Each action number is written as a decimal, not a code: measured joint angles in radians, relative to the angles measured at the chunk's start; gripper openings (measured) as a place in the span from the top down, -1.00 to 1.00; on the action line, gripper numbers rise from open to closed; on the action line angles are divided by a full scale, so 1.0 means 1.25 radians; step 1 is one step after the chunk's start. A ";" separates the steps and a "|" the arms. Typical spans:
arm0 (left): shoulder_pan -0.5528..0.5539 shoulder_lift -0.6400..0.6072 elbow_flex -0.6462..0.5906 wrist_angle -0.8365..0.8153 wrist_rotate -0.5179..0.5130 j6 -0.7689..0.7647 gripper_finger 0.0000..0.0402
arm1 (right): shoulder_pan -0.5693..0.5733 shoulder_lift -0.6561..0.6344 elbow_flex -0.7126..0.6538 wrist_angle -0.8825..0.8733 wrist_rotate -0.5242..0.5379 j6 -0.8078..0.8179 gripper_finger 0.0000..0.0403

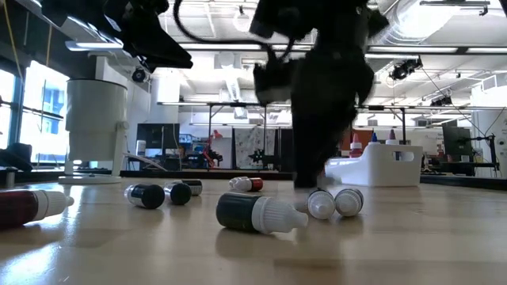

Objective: Pick & Place food coloring
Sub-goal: Put the bottom right small black food coloring bottle into the white bin

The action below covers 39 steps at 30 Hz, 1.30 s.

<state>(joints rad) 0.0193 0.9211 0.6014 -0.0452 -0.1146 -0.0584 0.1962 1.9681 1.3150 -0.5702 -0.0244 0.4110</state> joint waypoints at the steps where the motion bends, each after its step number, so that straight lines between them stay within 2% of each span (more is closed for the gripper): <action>1: 0.000 0.000 0.000 0.001 -0.002 0.000 0.42 | -0.009 -0.015 0.017 -0.029 0.019 -0.014 0.64; 8: 0.000 0.000 0.000 0.061 -0.007 0.000 0.42 | -0.114 -0.124 0.088 -0.383 0.273 -0.086 0.67; 12: 0.000 0.000 0.000 0.067 -0.004 -0.003 0.42 | -0.223 -0.207 0.071 -0.517 0.378 -0.078 0.66; 14: 0.000 0.000 0.000 0.065 -0.004 -0.003 0.42 | -0.288 -0.247 0.038 -0.527 0.409 -0.079 0.65; 17: 0.000 0.000 0.000 0.065 -0.004 -0.003 0.42 | -0.395 -0.315 -0.045 -0.456 0.380 -0.084 0.65; 20: 0.000 0.000 0.000 0.066 -0.004 -0.003 0.42 | -0.492 -0.368 -0.166 -0.311 0.291 -0.117 0.64; 25: 0.000 0.000 0.000 0.066 -0.004 -0.003 0.42 | -0.588 -0.391 -0.314 -0.125 0.196 -0.208 0.64; 33: 0.000 0.000 0.000 0.083 -0.005 -0.003 0.42 | -0.620 -0.379 -0.371 -0.030 0.186 -0.288 0.62; 39: 0.000 0.000 0.000 0.081 -0.005 -0.003 0.42 | -0.618 -0.379 -0.367 -0.034 0.184 -0.314 0.46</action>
<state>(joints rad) 0.0193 0.9207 0.6010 0.0566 -0.1207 -0.0624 -0.5761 1.4940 0.8560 -0.6133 0.2062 0.0187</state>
